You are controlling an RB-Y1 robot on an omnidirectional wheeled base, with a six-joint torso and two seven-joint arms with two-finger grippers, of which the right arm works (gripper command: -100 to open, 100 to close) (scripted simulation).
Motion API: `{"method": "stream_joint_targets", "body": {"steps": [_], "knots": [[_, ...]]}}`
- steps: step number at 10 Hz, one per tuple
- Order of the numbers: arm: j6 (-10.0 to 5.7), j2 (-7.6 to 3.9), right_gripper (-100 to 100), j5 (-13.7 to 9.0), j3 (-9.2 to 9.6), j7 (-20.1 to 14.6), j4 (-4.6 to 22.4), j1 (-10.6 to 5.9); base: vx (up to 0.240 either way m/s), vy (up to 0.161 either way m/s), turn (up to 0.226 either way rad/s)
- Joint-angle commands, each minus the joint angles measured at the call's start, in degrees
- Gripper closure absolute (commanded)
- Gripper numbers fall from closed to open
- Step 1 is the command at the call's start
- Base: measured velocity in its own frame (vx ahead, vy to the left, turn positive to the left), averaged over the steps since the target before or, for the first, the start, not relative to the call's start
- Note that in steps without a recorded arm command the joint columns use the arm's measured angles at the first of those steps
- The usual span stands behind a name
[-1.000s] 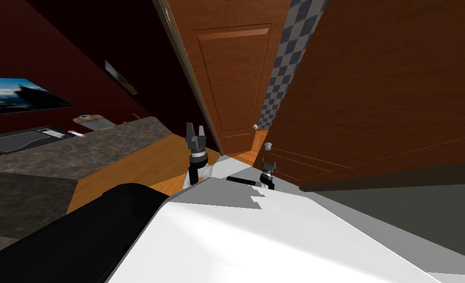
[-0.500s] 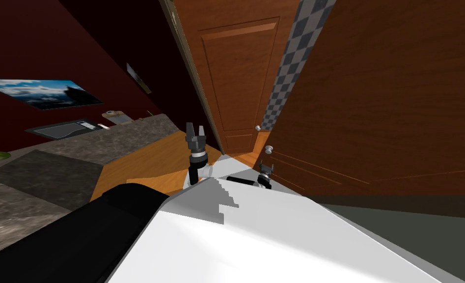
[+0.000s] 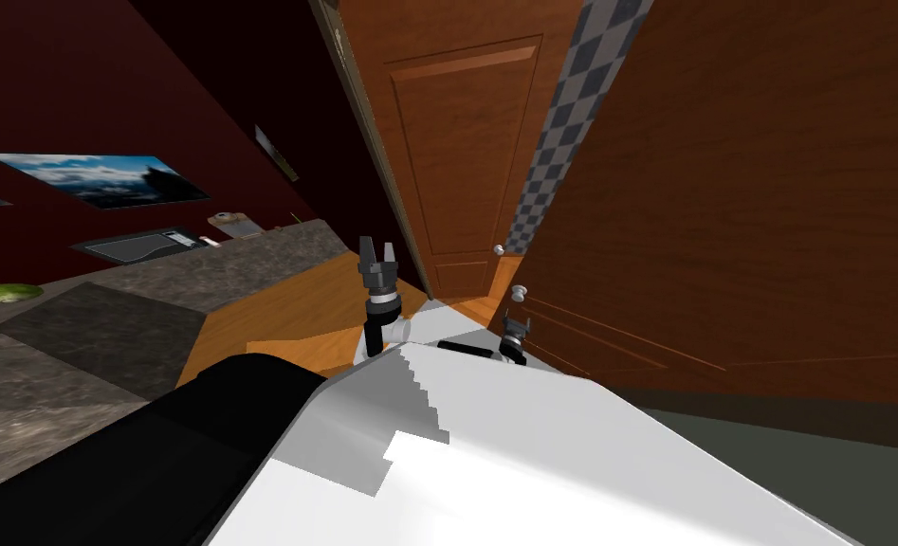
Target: Push the door open
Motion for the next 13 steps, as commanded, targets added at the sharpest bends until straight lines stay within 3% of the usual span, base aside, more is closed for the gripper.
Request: {"method": "stream_joint_targets", "body": {"steps": [1,3,5,6,7,8,13], "knots": [[0.02,-1.36,-100,-0.1,-0.22,-0.3,0.3,-0.29,0.174,-0.062,0.018],[0.19,-1.85,-100,-0.3,-0.55,-0.5,0.6,-0.6,0.191,-0.071,0.017],[0.34,-0.98,-100,-0.4,-0.87,-0.7,0.8,-0.9,0.192,-0.075,0.015],[0.42,0.15,-100,-0.5,-1.04,-0.9,0.9,-1.06,0.184,-0.078,0.023],[0.53,-0.44,-100,-0.5,-0.87,-0.7,0.4,-0.71,0.091,-0.034,0.01],[0.53,-0.44,100,-0.5,-0.87,-0.7,0.4,-0.71,-0.013,0.009,0.021],[0.53,-0.44,100,-0.5,-0.87,-0.7,0.4,-0.71,-0.01,0.006,-0.001]]}}
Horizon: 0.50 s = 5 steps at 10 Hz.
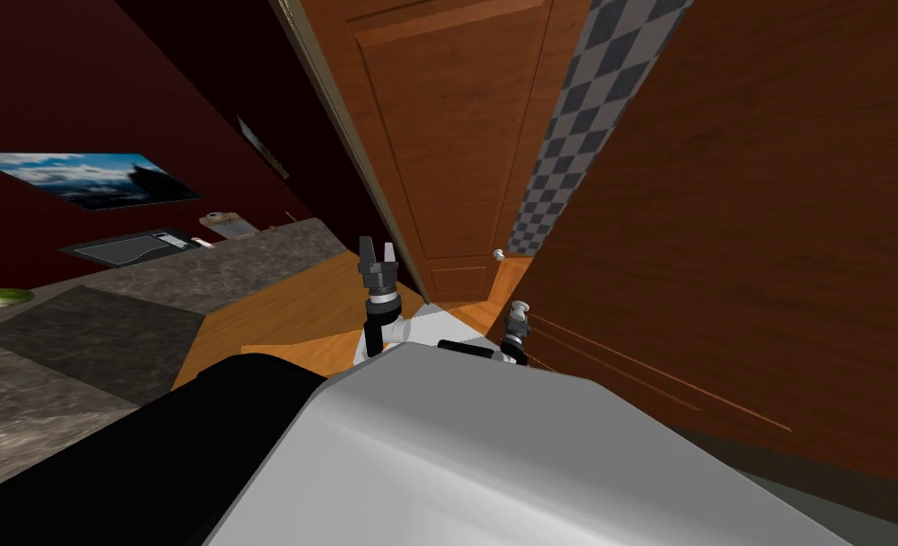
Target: Push the door open
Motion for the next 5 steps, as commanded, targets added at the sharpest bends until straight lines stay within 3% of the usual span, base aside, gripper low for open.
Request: {"method": "stream_joint_targets", "body": {"steps": [1,5], "knots": [[-0.35,-0.55,100,-0.5,-2.13,0.0,1.1,-0.99,0.125,0.015,0.08],[-0.88,-1.18,100,-1.1,-5.33,0.1,2.7,-2.48,0.139,-0.019,0.043]]}}
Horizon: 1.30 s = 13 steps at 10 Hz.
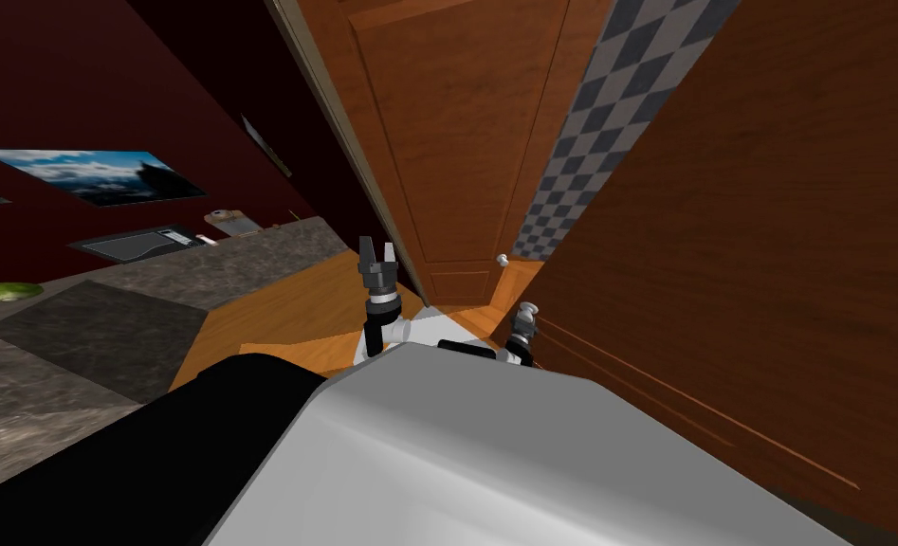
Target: Push the door open
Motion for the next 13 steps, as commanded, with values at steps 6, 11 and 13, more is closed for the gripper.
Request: {"method": "stream_joint_targets", "body": {"steps": [6,11,13], "knots": [[-1.1,-1.25,100,-1.4,-6.35,0.2,2.8,-2.82,0.077,-0.016,0.045],[-2.12,-1.7,100,-2.7,-12.52,0.3,5.8,-5.69,0.103,-0.028,0.054],[-2.33,-1.75,100,-3.0,-13.79,0.3,6.5,-6.28,0.06,-0.027,0.016]]}}
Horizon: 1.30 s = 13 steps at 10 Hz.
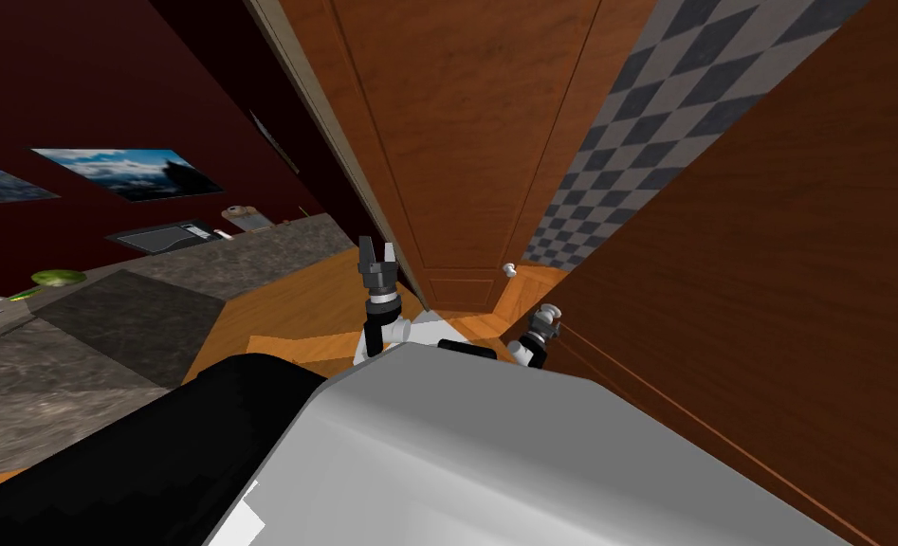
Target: Push the door open
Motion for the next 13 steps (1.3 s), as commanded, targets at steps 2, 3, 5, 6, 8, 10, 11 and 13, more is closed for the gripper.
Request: {"method": "stream_joint_targets", "body": {"steps": [2,3,5,6,8,10,11,13], "knots": [[-0.55,-0.48,100,-1.0,-3.89,0.7,0.1,-0.34,0.078,-0.021,0.058],[-0.55,-0.48,100,-1.0,-3.89,0.7,0.1,-0.34,0.056,-0.023,0.015],[-0.97,-0.46,100,-1.5,-6.4,0.8,1.4,-1.5,0.073,-0.027,0.044],[-0.97,-0.46,100,-1.5,-6.4,0.8,1.4,-1.5,0.063,-0.018,0.011],[-1.18,-0.43,100,-1.8,-7.64,0.8,2.0,-2.08,0.032,-0.013,0.018],[-1.57,-0.31,100,-2.3,-10.0,0.8,3.2,-3.17,0.07,-0.03,0.052],[-1.76,-0.25,100,-2.5,-11.16,0.8,3.8,-3.71,0.09,-0.032,0.058],[-1.93,-0.15,100,-2.8,-12.21,0.9,4.3,-4.2,0.073,-0.03,0.014]]}}
